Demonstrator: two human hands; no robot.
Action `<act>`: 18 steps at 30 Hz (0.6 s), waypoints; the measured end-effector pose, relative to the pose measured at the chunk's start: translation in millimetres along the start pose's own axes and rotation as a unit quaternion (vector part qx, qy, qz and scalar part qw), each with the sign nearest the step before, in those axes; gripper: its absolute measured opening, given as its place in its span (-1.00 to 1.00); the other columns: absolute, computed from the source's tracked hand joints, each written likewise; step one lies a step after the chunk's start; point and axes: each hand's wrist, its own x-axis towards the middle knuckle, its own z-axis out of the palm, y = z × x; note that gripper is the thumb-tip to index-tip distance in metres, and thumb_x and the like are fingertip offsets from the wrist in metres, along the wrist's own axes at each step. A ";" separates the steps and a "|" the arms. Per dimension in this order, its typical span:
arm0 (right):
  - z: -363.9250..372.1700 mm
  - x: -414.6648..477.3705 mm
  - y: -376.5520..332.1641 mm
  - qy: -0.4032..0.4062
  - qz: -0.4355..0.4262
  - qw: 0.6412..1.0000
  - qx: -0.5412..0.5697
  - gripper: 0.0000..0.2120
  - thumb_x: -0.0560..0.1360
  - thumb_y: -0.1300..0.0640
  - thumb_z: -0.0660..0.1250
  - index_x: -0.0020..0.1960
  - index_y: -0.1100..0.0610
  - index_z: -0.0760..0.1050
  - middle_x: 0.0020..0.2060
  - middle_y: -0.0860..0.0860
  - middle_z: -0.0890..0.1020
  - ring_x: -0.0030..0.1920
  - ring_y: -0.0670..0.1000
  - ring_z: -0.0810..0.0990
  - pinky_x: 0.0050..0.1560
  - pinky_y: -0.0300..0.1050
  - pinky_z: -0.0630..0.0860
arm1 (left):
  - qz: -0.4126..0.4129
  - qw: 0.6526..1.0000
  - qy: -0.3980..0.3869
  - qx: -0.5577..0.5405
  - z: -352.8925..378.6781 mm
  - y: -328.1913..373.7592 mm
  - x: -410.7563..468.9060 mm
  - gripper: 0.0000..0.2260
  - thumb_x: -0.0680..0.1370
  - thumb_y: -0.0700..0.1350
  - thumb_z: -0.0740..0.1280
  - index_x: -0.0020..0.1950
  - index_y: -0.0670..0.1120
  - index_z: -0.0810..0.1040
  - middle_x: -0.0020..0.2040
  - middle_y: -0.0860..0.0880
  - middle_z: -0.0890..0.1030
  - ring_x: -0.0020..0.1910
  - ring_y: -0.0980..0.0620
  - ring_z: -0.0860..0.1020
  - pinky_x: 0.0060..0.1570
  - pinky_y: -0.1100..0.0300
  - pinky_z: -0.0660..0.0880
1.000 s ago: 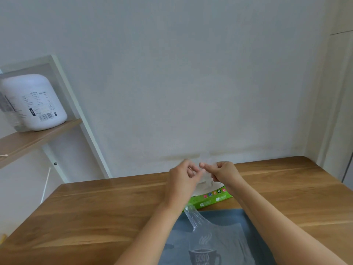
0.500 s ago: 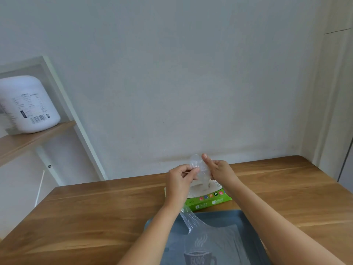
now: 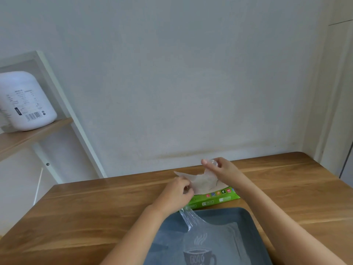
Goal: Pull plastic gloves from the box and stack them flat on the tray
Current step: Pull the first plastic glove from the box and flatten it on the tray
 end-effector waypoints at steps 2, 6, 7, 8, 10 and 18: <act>-5.4 -8.5 -5.8 -0.081 -0.032 0.993 -0.075 -0.30 0.24 -0.40 0.38 0.08 0.17 0.51 0.00 0.10 0.60 0.20 0.18 0.52 0.13 -0.22 0.40 | -0.062 0.997 -0.012 -0.055 -3.0 5.7 1.9 -0.78 0.63 -0.07 0.15 -0.10 -0.09 0.53 -0.12 0.06 0.49 -0.14 0.10 0.47 -0.26 0.36 0.28; -14.6 -25.0 -13.4 -0.135 -0.039 0.966 -0.219 -0.60 0.29 -0.18 0.52 0.02 -0.06 0.49 -0.04 -0.07 0.61 0.04 -0.04 0.56 0.03 -0.22 0.47 | -0.084 0.994 -0.013 -0.068 2.2 5.8 9.2 -0.59 0.64 0.09 0.18 -0.34 -0.11 0.41 -0.47 0.05 0.29 -0.50 0.12 0.24 -0.42 0.21 0.18; -12.1 -27.4 -11.6 -0.106 -0.034 0.966 -0.234 -0.68 0.33 -0.14 0.50 0.02 -0.13 0.50 -0.11 -0.10 0.61 -0.12 -0.13 0.55 -0.13 -0.31 0.45 | -0.089 0.994 -0.013 -0.061 5.3 5.9 11.6 -0.57 0.61 0.11 0.24 -0.39 -0.08 0.35 -0.49 0.06 0.25 -0.53 0.13 0.21 -0.47 0.25 0.15; -6.8 -29.0 -9.2 -0.073 -0.034 0.966 -0.245 -0.84 0.41 -0.11 0.44 -0.06 -0.15 0.51 -0.26 -0.10 0.60 -0.30 -0.16 0.50 -0.32 -0.37 0.37 | -0.100 0.993 -0.010 -0.058 7.4 7.3 14.4 -0.56 0.57 0.14 0.30 -0.41 -0.06 0.31 -0.50 0.07 0.24 -0.54 0.13 0.20 -0.50 0.27 0.12; 4.6 -28.4 -3.2 0.010 -0.030 0.966 -0.257 -0.82 0.56 -0.06 0.28 -0.17 -0.04 0.54 -0.49 -0.08 0.46 -0.50 -0.13 0.35 -0.50 -0.32 0.20 | -0.127 0.991 -0.007 -0.045 11.1 10.8 21.1 -0.54 0.52 0.16 0.36 -0.41 -0.04 0.26 -0.48 0.06 0.26 -0.52 0.11 0.21 -0.48 0.23 0.11; 14.3 -18.3 -8.6 0.199 -0.073 0.973 -0.089 -0.62 0.61 0.15 0.12 -0.31 0.12 0.54 -0.35 -0.05 0.61 -0.25 0.00 0.55 -0.19 -0.09 0.41 | -0.222 0.968 0.034 0.108 33.8 21.1 39.9 -0.63 0.47 0.21 0.37 -0.02 -0.10 0.64 0.03 -0.06 0.66 0.04 -0.05 0.60 -0.12 0.15 0.47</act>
